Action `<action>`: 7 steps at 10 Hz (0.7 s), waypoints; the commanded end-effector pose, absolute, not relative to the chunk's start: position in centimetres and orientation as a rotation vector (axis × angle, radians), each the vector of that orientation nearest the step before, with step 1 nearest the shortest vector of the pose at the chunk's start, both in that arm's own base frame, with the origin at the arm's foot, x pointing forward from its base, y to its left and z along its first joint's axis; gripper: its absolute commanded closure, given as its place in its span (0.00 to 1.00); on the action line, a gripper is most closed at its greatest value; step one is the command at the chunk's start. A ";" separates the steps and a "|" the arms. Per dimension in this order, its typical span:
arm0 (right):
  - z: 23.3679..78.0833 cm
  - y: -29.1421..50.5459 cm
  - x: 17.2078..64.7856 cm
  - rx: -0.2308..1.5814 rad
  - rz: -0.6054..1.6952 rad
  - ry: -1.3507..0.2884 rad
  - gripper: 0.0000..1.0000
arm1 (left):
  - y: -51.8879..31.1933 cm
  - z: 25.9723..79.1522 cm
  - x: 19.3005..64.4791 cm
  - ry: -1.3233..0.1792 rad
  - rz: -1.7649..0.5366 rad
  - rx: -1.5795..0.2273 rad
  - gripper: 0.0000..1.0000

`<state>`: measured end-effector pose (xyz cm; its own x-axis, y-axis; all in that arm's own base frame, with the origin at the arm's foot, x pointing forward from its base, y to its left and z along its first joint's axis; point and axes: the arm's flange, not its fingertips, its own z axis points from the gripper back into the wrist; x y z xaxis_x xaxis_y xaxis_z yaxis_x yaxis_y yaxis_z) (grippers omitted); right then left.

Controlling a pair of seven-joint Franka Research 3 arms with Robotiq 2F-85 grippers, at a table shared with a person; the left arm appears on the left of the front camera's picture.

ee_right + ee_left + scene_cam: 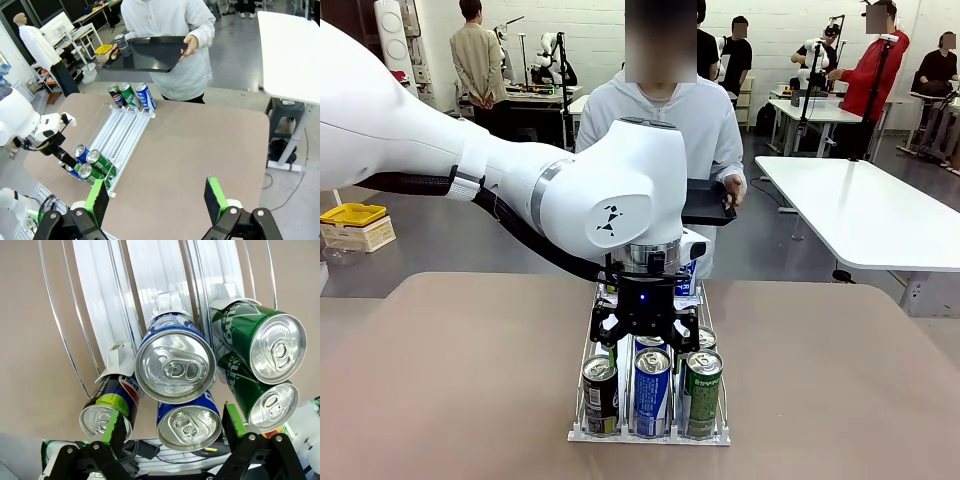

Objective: Retrieve and hand over the desired beverage to the person.
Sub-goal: Pick up another can of the same type that the person held from the Automatic Can Dispenser.

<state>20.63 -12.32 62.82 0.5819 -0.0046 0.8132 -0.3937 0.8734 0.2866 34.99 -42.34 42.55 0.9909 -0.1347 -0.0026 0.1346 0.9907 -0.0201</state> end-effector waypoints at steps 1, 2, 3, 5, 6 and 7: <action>62.6 -12.2 20.7 0.475 0.238 -0.929 0.00 | -42.3 42.4 35.2 0.023 -0.164 -0.036 0.00; 62.6 -12.2 20.7 0.475 0.238 -0.929 0.00 | -42.3 42.4 35.2 0.023 -0.166 -0.040 0.00; 62.6 -12.2 20.7 0.475 0.238 -0.929 0.00 | -42.3 42.5 35.2 0.021 -0.165 -0.041 0.00; 62.6 -12.2 20.7 0.475 0.238 -0.929 0.00 | -42.2 42.5 35.2 0.018 -0.164 -0.039 0.00; 62.6 -12.2 20.7 0.475 0.238 -0.929 0.00 | -42.2 42.6 35.1 0.015 -0.165 -0.034 0.00; 62.6 -12.2 20.7 0.475 0.238 -0.929 0.00 | -42.2 42.7 35.1 0.011 -0.162 -0.031 0.00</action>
